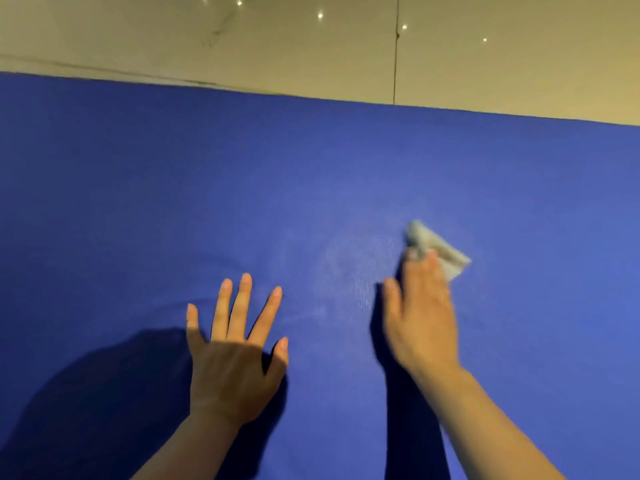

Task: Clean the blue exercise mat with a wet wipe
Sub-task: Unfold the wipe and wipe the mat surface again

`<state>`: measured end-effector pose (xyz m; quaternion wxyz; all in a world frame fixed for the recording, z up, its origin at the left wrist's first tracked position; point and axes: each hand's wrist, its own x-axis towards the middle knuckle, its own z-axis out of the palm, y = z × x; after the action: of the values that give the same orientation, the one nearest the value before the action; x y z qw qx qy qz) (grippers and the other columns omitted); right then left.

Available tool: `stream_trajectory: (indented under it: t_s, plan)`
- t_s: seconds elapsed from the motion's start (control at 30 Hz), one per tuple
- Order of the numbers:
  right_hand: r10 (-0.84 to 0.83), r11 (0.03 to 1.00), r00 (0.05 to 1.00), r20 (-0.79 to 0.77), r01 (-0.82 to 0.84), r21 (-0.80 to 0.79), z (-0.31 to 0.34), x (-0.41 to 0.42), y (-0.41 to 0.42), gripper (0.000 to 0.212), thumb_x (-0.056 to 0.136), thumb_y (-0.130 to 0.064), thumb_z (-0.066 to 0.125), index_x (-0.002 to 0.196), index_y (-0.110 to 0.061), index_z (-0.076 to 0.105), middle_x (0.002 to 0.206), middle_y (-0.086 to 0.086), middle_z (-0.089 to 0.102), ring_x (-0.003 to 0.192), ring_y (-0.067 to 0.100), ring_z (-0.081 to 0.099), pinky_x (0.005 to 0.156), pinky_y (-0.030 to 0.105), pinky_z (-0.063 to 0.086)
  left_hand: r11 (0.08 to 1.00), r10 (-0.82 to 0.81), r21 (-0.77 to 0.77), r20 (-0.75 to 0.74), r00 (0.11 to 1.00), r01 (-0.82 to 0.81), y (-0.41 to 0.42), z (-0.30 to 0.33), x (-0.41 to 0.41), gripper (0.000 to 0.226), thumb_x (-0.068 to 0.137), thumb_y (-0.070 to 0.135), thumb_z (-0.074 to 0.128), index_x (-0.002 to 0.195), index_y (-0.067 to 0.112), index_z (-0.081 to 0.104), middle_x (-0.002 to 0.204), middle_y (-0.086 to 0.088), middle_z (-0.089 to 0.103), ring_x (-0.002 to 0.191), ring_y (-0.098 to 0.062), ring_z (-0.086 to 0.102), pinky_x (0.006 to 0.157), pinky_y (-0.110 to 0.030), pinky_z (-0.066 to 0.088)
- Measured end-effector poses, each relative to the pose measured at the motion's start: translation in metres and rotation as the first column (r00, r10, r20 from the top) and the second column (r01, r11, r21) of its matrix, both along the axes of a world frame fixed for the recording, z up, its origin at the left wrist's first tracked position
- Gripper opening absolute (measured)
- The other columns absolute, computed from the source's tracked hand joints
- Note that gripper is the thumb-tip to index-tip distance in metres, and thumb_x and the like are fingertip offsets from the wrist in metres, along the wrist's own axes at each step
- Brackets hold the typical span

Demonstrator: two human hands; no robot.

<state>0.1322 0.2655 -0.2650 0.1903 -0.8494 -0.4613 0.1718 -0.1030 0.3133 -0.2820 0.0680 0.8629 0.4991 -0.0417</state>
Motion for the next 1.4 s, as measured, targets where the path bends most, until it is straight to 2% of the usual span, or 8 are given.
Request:
stream_trajectory:
  t_s: [0.1, 0.23, 0.37, 0.53, 0.83, 0.97, 1.13, 1.4]
  plan:
    - [0.335, 0.938, 0.94, 0.059, -0.339, 0.073, -0.007, -0.046, 0.013, 0.054, 0.099, -0.037, 0.034, 0.146, -0.01, 0.042, 0.158, 0.004, 0.03, 0.148, 0.017, 0.02, 0.12, 0.035, 0.022, 0.999, 0.011, -0.032, 0.035, 0.999, -0.01, 0.003, 0.005, 0.003, 0.064, 0.085, 0.049, 0.037, 0.146, 0.029, 0.038, 0.156, -0.014, 0.029, 0.144, -0.034, 0.025, 0.11, -0.065, 0.008]
    - [0.44, 0.891, 0.89, 0.121, -0.45, 0.067, -0.006, -0.035, 0.028, 0.052, 0.099, -0.034, 0.034, 0.146, -0.012, 0.044, 0.155, 0.0, 0.037, 0.145, 0.013, 0.028, 0.117, 0.03, 0.026, 1.0, -0.005, 0.002, 0.058, 0.998, 0.005, 0.005, 0.004, 0.001, 0.057, 0.092, 0.049, 0.031, 0.144, 0.028, 0.039, 0.156, -0.014, 0.031, 0.143, -0.034, 0.027, 0.112, -0.065, 0.006]
    - [0.169, 0.983, 0.976, 0.137, -0.176, 0.046, -0.014, 0.032, 0.022, 0.056, 0.098, -0.037, 0.031, 0.145, -0.008, 0.04, 0.155, 0.004, 0.036, 0.143, 0.021, 0.031, 0.114, 0.03, 0.024, 1.0, 0.004, 0.015, 0.091, 0.996, -0.006, 0.007, 0.002, 0.0, 0.058, 0.097, 0.055, 0.013, 0.143, 0.029, 0.039, 0.155, -0.014, 0.032, 0.142, -0.034, 0.028, 0.112, -0.065, 0.006]
    - [-0.23, 0.971, 0.961, 0.156, 0.237, -0.022, -0.014, 0.056, 0.021, 0.057, 0.102, -0.036, 0.028, 0.142, 0.003, 0.039, 0.148, 0.02, 0.041, 0.143, 0.035, 0.028, 0.115, 0.049, 0.027, 0.997, -0.006, 0.083, 0.103, 0.995, -0.002, 0.005, 0.0, 0.0, 0.054, 0.095, 0.049, 0.027, 0.142, 0.028, 0.041, 0.154, -0.014, 0.032, 0.142, -0.034, 0.029, 0.111, -0.067, 0.009]
    - [0.466, 0.875, 0.865, 0.186, -0.481, 0.045, -0.015, -0.042, 0.036, 0.053, 0.1, -0.039, 0.034, 0.141, -0.008, 0.048, 0.155, 0.006, 0.037, 0.146, 0.02, 0.029, 0.113, 0.038, 0.032, 0.991, -0.016, 0.134, 0.095, 0.995, 0.003, 0.007, 0.002, 0.003, 0.063, 0.08, 0.045, 0.042, 0.14, 0.027, 0.044, 0.152, -0.015, 0.037, 0.141, -0.034, 0.031, 0.106, -0.069, 0.014]
    - [0.25, 0.968, 0.951, 0.181, -0.253, -0.012, -0.015, 0.033, 0.049, 0.068, 0.098, -0.05, 0.023, 0.15, -0.007, 0.032, 0.161, 0.001, 0.023, 0.15, 0.019, 0.015, 0.121, 0.032, 0.016, 0.989, -0.018, 0.145, 0.11, 0.994, 0.002, 0.007, 0.002, 0.004, 0.062, 0.079, 0.043, 0.043, 0.139, 0.027, 0.045, 0.15, -0.016, 0.04, 0.139, -0.034, 0.033, 0.105, -0.07, 0.017]
    - [-0.322, 0.946, 0.947, 0.023, 0.322, -0.034, -0.006, 0.086, 0.072, 0.066, 0.1, -0.051, 0.025, 0.146, -0.005, 0.034, 0.157, 0.013, 0.025, 0.146, 0.028, 0.02, 0.113, 0.052, 0.029, 0.992, -0.004, 0.125, 0.123, 0.992, -0.012, 0.007, 0.004, 0.004, 0.061, 0.078, 0.043, 0.044, 0.137, 0.027, 0.047, 0.148, -0.016, 0.043, 0.138, -0.033, 0.036, 0.106, -0.069, 0.02]
    - [0.34, 0.939, 0.94, 0.037, -0.341, 0.044, -0.009, -0.025, 0.111, 0.074, 0.094, -0.053, 0.018, 0.149, -0.006, 0.035, 0.161, 0.009, 0.02, 0.15, 0.022, 0.009, 0.122, 0.039, 0.013, 0.993, -0.011, 0.114, 0.11, 0.994, -0.002, 0.008, 0.003, 0.003, 0.06, 0.083, 0.044, 0.042, 0.139, 0.024, 0.045, 0.15, -0.018, 0.041, 0.138, -0.035, 0.036, 0.104, -0.071, 0.021]
